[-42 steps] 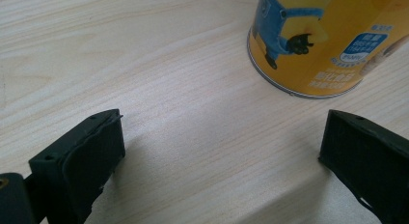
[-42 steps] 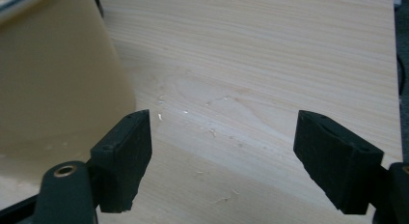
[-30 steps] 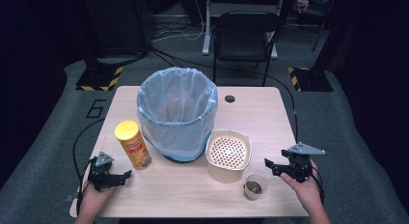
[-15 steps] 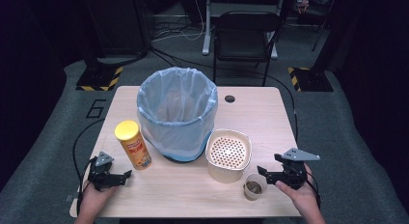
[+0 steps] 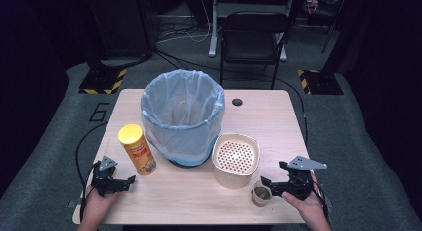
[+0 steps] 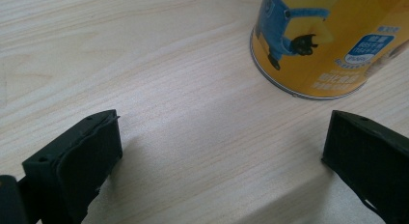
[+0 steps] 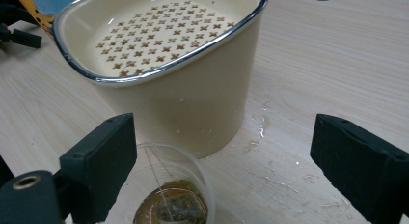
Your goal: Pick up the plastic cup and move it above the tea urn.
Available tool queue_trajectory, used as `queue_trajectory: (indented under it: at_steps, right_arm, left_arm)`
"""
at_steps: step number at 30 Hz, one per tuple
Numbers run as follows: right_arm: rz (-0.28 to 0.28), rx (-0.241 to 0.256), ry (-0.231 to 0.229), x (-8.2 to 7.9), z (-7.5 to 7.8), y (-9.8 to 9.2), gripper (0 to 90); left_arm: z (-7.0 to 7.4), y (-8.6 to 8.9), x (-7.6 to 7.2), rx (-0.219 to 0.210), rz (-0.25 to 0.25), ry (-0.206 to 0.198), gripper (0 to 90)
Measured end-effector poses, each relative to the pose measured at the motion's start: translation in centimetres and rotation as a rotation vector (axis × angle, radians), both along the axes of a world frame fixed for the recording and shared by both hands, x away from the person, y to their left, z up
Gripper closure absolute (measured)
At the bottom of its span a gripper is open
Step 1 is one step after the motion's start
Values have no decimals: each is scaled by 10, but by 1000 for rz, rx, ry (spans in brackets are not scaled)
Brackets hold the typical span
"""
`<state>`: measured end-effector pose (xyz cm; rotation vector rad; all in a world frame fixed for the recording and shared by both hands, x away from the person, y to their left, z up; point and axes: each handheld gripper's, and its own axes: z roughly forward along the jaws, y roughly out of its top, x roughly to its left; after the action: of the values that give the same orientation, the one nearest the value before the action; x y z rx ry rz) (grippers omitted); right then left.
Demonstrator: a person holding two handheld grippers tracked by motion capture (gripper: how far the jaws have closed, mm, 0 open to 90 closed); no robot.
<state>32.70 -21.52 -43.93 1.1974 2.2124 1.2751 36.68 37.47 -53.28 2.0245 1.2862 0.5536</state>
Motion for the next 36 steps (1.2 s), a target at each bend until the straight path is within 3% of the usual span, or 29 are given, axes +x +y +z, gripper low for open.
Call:
queue_trajectory:
  at_steps: [7,20,29,36]
  right_arm:
    - [46,0,10,-9,-4,11,71]
    - [62,-15,13,-25,-16,19,69]
    - [79,-27,14,-27,-25,24,71]
    - [75,-52,-1,-28,-34,23,141]
  left_arm:
    - [0,0,0,-1,1,-2,0]
    - [0,0,0,-1,3,-1,0]
    - [0,0,0,-1,2,-1,0]
    - [0,0,0,-1,2,-1,0]
